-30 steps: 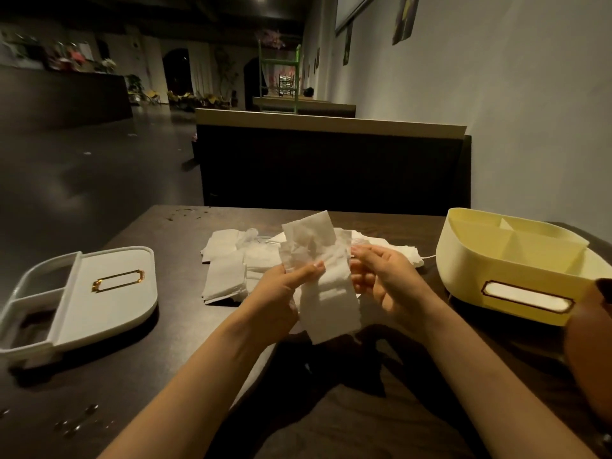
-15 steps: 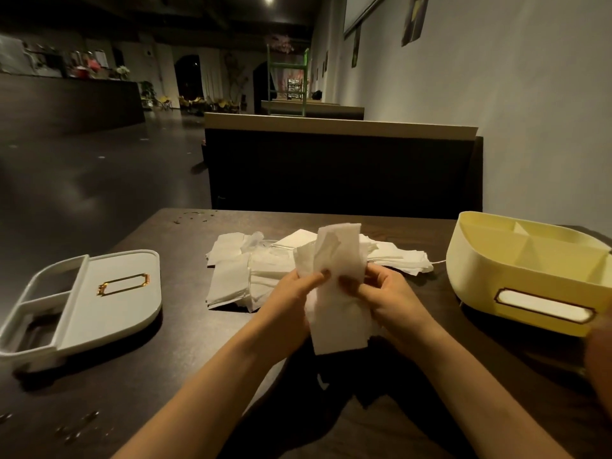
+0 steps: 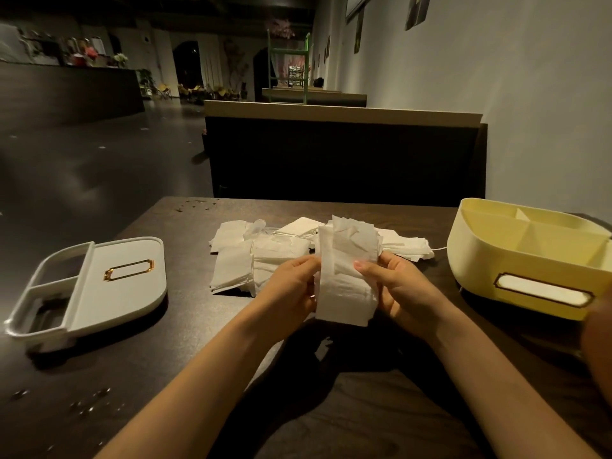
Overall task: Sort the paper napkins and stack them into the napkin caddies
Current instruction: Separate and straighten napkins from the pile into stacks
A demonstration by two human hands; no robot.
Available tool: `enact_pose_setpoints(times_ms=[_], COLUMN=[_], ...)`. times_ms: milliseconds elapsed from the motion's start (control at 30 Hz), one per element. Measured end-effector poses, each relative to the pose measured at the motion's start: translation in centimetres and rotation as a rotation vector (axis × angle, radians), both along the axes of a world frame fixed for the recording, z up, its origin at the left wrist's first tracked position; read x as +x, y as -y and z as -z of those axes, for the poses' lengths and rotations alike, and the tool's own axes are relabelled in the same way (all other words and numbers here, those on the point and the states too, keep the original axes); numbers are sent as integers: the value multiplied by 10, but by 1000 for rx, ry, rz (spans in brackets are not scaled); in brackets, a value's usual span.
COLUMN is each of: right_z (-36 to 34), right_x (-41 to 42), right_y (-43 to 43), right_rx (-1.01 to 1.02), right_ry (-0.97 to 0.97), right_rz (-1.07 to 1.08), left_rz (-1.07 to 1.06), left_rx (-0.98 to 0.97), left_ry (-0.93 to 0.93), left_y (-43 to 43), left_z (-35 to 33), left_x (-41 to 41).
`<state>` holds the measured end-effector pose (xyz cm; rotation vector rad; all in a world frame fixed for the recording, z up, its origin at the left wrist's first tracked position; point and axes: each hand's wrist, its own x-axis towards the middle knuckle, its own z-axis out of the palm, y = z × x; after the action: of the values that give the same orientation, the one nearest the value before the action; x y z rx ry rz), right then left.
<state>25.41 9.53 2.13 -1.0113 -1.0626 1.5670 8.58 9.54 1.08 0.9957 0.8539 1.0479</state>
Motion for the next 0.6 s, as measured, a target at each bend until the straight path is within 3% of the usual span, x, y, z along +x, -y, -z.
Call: enact_pose_setpoints(times_ms=[233,467,600], right_z=[2,2,-1], right_x=[1,-5,-8], right_y=[0,5,8], right_rx=[-12,132,152], right_ry=[35,133,188], right_rz=[-20,14,14], left_rz=[-147,101,60], left_rx=[88,-38,39], left_ry=[-110,72,-11], left_y=[2,6,8], left_z=[0,0,2], left_x=[0,3,5])
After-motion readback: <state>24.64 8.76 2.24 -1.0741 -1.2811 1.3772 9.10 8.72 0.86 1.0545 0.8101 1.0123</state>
